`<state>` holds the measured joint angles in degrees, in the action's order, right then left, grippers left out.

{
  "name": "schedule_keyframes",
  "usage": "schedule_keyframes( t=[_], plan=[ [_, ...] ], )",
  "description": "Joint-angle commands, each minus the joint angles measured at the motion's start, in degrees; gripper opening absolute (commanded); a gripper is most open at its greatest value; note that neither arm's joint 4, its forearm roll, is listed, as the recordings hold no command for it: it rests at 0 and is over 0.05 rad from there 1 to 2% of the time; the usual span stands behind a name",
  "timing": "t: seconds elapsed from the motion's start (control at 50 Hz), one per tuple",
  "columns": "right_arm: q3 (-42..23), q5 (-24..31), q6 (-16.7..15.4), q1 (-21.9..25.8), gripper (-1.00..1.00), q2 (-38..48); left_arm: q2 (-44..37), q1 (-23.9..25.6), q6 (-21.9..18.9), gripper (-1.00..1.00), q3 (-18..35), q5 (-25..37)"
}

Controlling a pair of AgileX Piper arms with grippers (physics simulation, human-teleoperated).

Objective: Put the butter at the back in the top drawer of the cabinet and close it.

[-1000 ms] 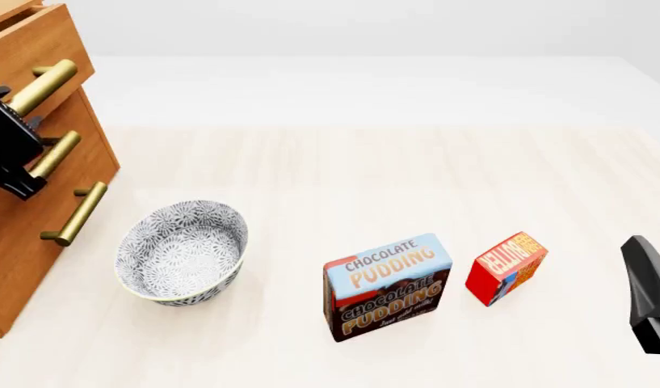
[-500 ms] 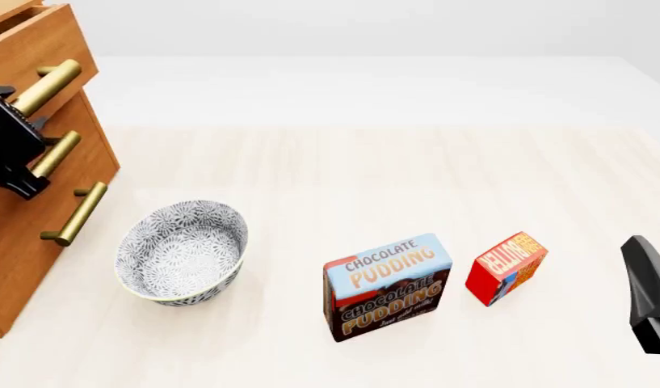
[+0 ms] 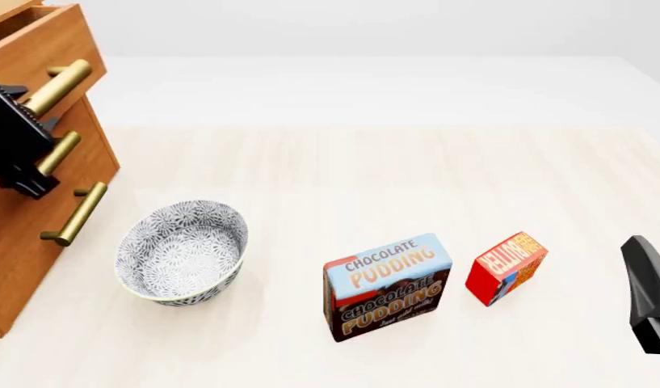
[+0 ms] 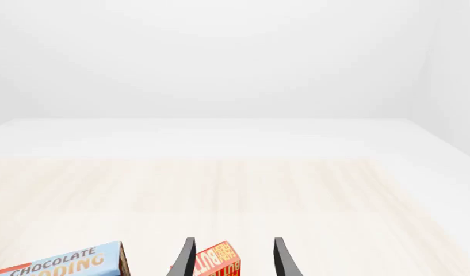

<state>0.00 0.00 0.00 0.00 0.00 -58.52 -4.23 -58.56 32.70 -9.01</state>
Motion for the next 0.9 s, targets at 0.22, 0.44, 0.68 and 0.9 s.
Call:
schedule_keyframes(
  t=[0.22,0.44,0.68,0.9],
  plan=[
    [0.00,0.00,0.00,0.00,1.00,0.00,-2.86,4.09,-0.21,-1.00,1.04,0.26],
    [0.00,0.00,0.00,0.00,1.00,0.00,-3.63,5.60,0.58,-1.00,2.12,0.89],
    [0.00,0.00,0.00,0.00,1.00,0.00,-3.57,7.37,1.19,-1.00,2.66,1.70],
    [0.00,0.00,0.00,0.00,1.00,0.00,-4.13,8.59,1.28,-1.00,2.76,1.38]
  ],
)
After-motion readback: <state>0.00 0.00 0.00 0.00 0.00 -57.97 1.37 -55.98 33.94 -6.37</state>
